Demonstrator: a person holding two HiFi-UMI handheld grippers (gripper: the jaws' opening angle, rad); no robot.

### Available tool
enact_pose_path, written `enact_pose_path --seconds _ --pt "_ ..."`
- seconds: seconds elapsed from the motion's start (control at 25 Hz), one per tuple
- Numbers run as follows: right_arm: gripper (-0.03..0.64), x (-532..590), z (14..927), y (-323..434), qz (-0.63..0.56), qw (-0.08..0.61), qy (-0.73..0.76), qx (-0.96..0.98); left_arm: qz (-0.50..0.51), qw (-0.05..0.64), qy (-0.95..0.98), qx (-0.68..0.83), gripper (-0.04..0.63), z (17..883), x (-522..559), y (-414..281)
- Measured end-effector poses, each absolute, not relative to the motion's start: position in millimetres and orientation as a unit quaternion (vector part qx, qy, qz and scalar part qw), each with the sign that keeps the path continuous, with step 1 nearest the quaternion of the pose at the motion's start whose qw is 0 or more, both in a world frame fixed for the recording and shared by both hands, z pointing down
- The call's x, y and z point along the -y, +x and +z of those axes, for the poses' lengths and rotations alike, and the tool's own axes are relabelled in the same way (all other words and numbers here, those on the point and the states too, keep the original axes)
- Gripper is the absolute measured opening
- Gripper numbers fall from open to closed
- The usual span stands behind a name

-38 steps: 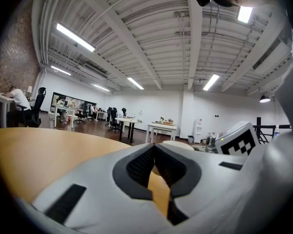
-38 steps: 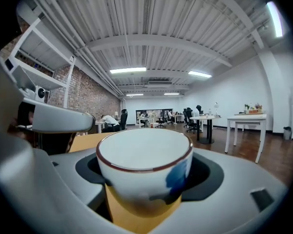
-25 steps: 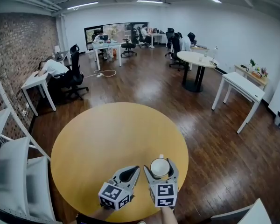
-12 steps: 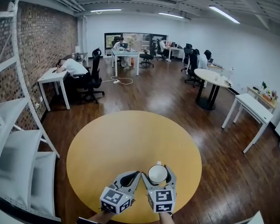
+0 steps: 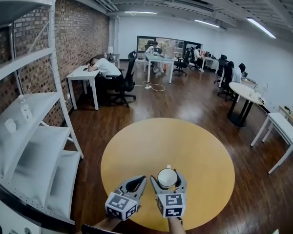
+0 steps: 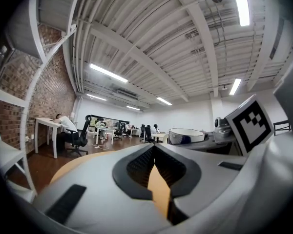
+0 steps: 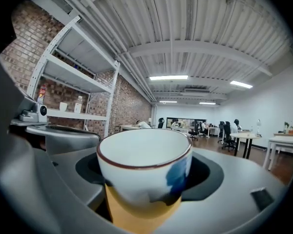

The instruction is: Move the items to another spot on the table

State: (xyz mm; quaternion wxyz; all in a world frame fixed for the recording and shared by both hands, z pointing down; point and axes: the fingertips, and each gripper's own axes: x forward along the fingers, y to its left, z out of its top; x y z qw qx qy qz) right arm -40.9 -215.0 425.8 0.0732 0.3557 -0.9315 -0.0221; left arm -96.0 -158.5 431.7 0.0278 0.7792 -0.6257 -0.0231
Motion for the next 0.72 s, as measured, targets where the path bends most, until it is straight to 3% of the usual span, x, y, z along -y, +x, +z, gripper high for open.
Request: enact_pose_path --seconds 0.72 --pt "0.400 130.7 446.7 -232.7 -0.018 0.073 0.263 0.962 -0.012 0.042 0.711 0.702 0.002 451.3 62.2 -269.6"
